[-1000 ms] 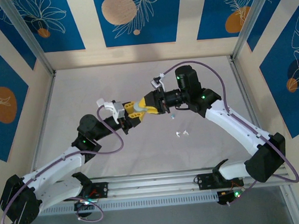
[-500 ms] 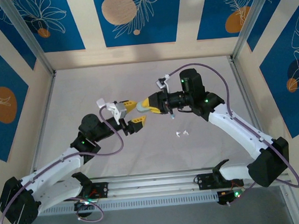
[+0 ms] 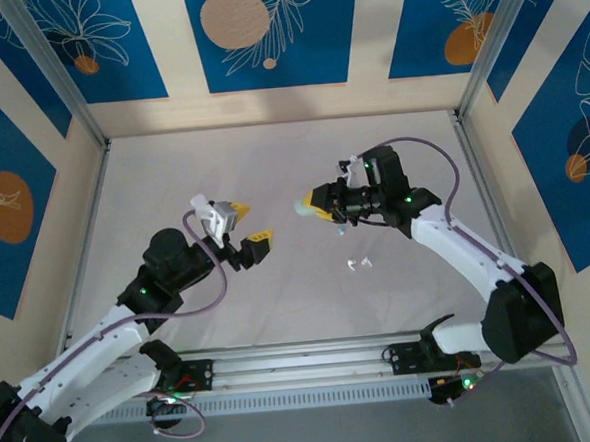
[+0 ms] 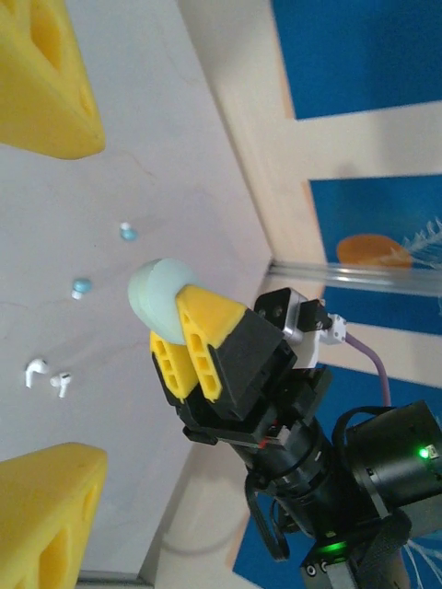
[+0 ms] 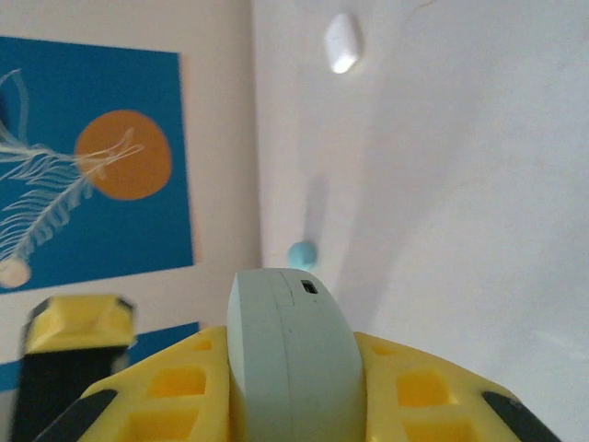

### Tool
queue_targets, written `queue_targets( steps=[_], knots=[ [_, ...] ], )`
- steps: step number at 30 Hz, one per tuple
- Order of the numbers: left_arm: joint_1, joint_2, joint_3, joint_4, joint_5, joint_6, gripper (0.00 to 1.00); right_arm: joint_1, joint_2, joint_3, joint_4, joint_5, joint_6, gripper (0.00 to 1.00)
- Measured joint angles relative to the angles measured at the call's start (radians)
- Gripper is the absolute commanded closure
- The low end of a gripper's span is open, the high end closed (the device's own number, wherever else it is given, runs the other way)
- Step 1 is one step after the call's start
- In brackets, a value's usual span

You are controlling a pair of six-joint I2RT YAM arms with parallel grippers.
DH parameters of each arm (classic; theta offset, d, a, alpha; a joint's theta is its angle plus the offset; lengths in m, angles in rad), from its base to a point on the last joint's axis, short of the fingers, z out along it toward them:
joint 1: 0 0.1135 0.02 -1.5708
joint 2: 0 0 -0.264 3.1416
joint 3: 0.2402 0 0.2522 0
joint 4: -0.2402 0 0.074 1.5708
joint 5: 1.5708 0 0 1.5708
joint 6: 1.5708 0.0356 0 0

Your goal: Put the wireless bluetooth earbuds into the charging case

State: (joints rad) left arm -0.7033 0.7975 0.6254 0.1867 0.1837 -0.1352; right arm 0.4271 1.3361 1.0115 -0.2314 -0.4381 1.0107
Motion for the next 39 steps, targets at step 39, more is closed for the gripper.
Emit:
queue_targets(
  steps=[39],
  knots=[
    [0.190, 0.059, 0.153, -0.626, -0.219, -0.287, 0.22, 0.000, 0.899, 0.615, -0.259, 0.044, -0.298, 0.58]
  ],
)
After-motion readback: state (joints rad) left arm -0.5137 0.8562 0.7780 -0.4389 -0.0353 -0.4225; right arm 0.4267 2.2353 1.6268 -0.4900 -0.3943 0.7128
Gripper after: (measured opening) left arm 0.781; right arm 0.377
